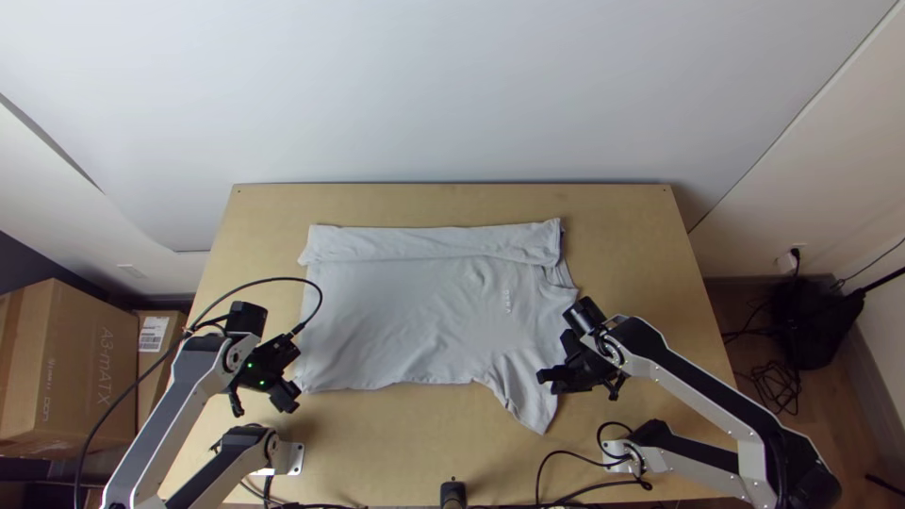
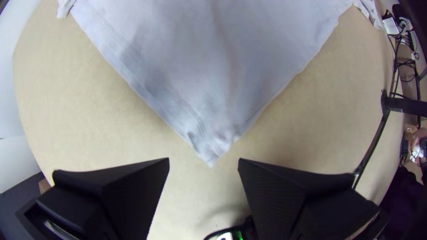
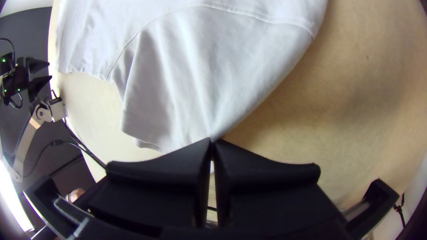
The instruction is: Fold the t-shirt
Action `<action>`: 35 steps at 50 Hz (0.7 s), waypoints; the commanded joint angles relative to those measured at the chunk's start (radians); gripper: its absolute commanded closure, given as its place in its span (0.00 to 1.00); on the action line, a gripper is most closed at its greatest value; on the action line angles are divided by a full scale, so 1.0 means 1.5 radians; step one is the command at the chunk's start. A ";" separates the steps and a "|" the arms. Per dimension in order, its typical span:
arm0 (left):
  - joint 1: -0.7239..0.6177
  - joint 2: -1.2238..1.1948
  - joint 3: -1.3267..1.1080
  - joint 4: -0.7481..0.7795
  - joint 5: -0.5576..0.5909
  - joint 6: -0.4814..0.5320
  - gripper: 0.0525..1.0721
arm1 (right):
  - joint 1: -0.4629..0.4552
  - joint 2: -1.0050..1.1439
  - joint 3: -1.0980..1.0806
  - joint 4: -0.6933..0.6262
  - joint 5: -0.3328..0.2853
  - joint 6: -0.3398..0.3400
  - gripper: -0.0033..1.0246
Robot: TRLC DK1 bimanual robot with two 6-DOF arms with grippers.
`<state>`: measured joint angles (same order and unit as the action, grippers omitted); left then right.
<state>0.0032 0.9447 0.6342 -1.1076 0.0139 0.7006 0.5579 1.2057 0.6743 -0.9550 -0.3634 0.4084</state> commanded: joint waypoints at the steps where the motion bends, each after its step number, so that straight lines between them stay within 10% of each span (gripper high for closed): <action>1: -0.005 0.020 -0.035 0.022 -0.001 0.012 0.23 | 0.007 -0.013 0.014 -0.018 0.002 0.009 0.97; 15: -0.005 0.078 -0.052 0.082 0.001 0.007 0.26 | 0.011 -0.033 0.020 -0.032 0.007 0.014 0.97; 23: -0.005 0.077 -0.066 0.096 0.045 0.021 0.98 | 0.003 -0.049 0.016 -0.042 0.012 0.012 0.97; 35: 0.125 0.001 -0.079 0.090 0.047 0.166 0.97 | -0.098 -0.038 0.011 -0.091 0.039 -0.059 0.97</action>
<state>0.1024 0.9615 0.5350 -0.9604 0.0799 0.8322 0.4774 1.1324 0.6899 -1.0401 -0.3252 0.3847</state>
